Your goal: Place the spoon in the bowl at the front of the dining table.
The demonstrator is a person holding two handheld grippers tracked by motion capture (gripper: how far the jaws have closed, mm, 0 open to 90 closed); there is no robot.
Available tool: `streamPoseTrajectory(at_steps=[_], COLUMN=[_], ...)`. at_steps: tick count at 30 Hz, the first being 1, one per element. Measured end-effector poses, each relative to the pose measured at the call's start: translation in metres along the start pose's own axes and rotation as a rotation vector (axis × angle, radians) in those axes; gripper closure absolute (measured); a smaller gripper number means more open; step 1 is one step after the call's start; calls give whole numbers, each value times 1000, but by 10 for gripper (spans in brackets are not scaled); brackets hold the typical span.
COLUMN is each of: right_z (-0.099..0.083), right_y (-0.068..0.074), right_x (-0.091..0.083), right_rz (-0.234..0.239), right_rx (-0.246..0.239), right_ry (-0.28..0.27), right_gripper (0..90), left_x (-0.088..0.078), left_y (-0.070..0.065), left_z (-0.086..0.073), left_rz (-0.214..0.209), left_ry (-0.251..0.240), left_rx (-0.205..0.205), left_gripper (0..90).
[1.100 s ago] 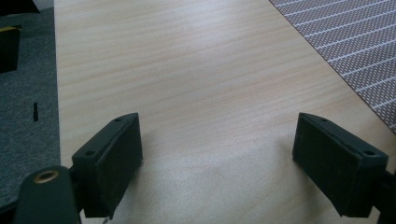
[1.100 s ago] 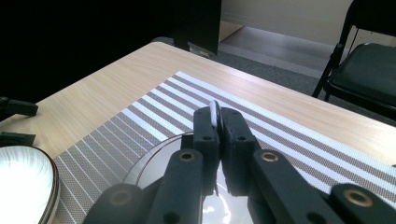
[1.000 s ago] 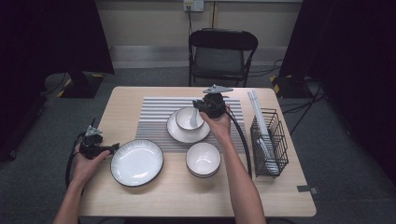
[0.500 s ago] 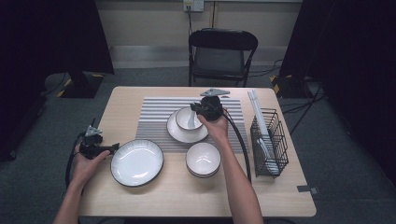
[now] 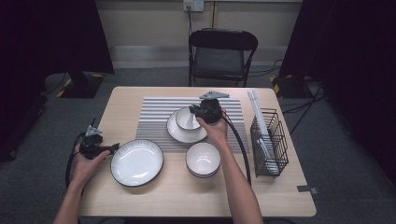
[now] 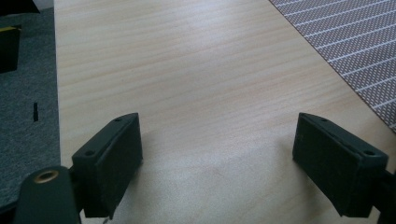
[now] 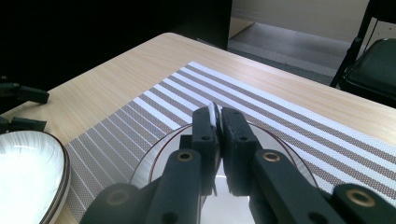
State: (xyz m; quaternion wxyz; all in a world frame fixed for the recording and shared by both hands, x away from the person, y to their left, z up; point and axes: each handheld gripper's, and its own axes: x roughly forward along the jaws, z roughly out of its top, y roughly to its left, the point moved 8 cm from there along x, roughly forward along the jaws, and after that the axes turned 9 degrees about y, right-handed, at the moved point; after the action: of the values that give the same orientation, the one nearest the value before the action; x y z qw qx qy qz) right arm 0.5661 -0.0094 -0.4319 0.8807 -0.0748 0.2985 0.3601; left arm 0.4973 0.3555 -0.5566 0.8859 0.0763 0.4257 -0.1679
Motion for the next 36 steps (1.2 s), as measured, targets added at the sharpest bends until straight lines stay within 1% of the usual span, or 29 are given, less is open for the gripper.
streamPoseTrajectory(at_steps=[3, 15, 18, 22, 27, 31, 36], right_z=[0, 0, 0, 0, 0, 0, 0], right_y=[3, 12, 14, 16, 17, 18, 23], right_x=[0, 0, 1, 2, 3, 4, 6], right_rz=[12, 35, 31, 41, 36, 40, 50], right_rx=[-5, -14, -19, -19, -22, -16, -28], right_ry=[-3, -4, -2, 0, 6, 7, 9], right_gripper=[845, 829, 828, 821, 819, 813, 806], left_x=[0, 0, 0, 0, 0, 0, 0], left_y=[0, 0, 0, 0, 0, 0, 0], left_z=[0, 0, 0, 0, 0, 0, 0], left_rz=[0, 0, 0, 0, 0, 0, 0], left_ry=[0, 0, 0, 0, 0, 0, 0], left_rx=[0, 0, 0, 0, 0, 0, 0], left_gripper=[155, 154, 155, 154, 154, 154, 154])
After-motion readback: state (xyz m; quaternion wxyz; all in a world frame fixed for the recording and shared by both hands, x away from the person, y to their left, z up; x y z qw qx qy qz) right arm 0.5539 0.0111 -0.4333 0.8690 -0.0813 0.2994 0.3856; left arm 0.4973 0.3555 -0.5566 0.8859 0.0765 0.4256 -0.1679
